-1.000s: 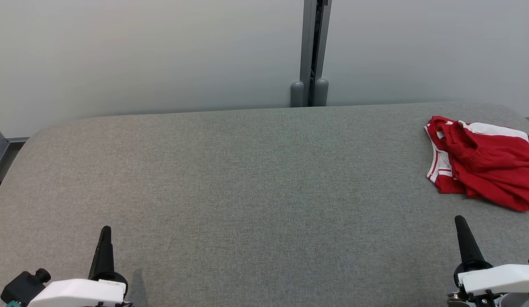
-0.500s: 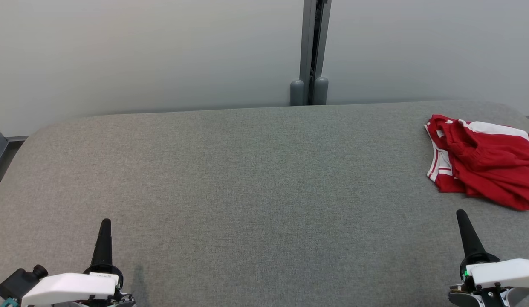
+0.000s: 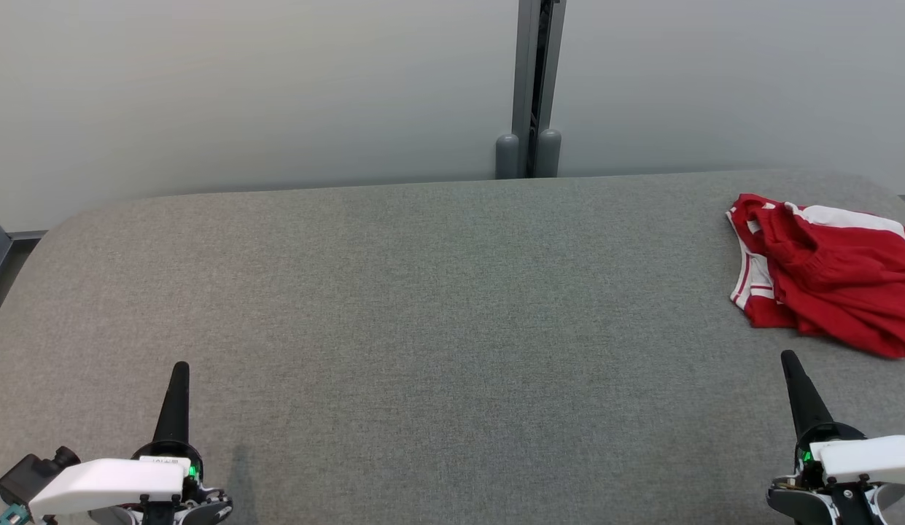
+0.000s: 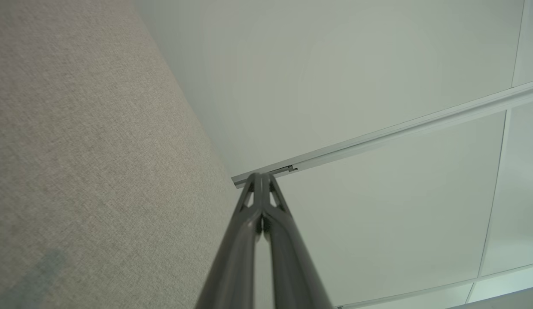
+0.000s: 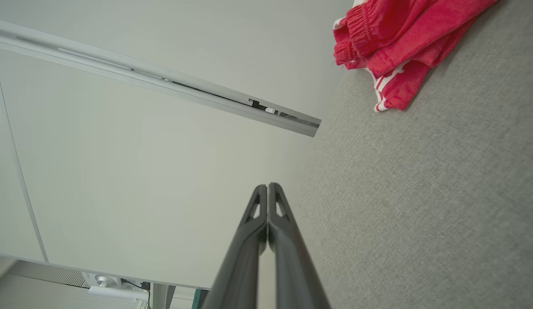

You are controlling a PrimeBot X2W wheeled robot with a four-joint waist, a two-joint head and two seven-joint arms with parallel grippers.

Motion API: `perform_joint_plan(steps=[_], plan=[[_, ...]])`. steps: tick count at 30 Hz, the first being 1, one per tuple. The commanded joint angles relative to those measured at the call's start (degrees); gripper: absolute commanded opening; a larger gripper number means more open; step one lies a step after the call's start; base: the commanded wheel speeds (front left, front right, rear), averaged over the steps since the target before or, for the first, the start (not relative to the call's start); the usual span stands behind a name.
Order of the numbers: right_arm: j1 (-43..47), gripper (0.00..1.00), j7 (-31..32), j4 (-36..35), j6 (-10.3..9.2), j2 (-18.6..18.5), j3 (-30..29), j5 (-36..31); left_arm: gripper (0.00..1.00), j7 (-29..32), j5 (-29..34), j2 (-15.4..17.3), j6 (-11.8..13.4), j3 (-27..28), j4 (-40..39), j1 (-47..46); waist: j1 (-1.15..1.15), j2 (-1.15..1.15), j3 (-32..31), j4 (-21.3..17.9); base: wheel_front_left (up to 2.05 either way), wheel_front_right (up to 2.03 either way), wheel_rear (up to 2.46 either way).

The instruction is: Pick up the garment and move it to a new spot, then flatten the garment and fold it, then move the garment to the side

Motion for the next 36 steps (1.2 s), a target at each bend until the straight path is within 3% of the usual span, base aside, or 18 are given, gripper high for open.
perform_joint_plan(steps=[1, 36], plan=[[-1.2, 0.00, 0.5, -0.4, 0.02, -0.1, -0.3, 1.4, 0.00, 0.4, -1.3, 0.4, -0.4, 0.3, -0.6, -1.8, 0.00, 0.00, 0.0, 0.0, 0.00, 0.00, 0.00], [-2.7, 0.00, 4.4, -0.4, 0.02, 0.1, -1.5, 15.1, 0.00, 4.2, -16.3, 0.5, -1.4, 0.5, -0.8, -3.7, 0.00, 0.00, 0.7, -0.1, 0.00, 0.00, 0.00]])
